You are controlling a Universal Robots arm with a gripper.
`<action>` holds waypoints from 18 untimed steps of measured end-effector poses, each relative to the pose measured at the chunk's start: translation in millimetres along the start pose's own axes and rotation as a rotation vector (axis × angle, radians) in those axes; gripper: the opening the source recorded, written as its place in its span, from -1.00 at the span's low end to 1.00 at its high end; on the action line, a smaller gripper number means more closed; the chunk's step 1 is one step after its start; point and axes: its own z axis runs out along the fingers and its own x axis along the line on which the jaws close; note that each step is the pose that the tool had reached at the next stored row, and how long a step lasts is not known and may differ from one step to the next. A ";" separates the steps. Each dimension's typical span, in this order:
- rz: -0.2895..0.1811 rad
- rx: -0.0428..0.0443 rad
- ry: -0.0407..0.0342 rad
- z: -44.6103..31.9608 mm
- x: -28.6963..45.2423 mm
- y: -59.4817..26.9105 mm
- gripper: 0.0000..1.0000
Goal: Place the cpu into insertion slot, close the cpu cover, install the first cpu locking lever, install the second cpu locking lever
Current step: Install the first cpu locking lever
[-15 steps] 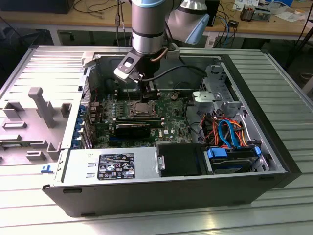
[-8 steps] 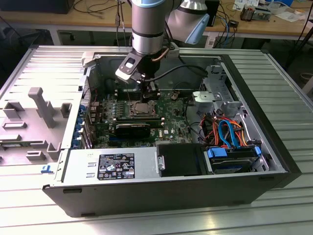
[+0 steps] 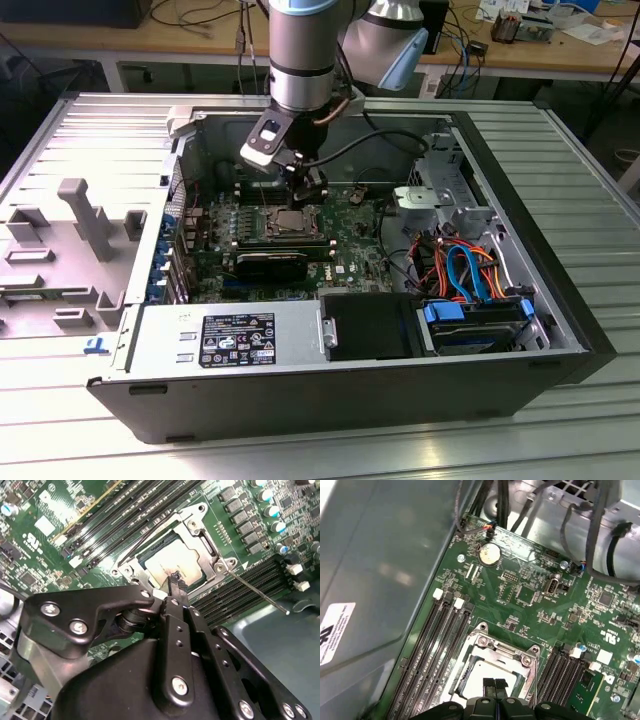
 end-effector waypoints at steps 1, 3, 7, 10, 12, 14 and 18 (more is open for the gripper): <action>-0.020 -0.0008 -0.0002 0.0 0.0 0.0 -0.79; -0.058 -0.0024 -0.0003 0.0 0.0 0.0 -0.79; -0.132 -0.0056 -0.0006 0.0 0.0 0.0 -0.79; -0.199 -0.0077 -0.0020 0.0 0.0 0.0 -0.79; -0.230 -0.0088 -0.0026 0.0 0.0 0.0 -0.79; -0.259 -0.0096 -0.0033 0.0 0.0 0.0 -0.79; -0.312 -0.0113 -0.0046 0.0 0.0 -0.1 -0.79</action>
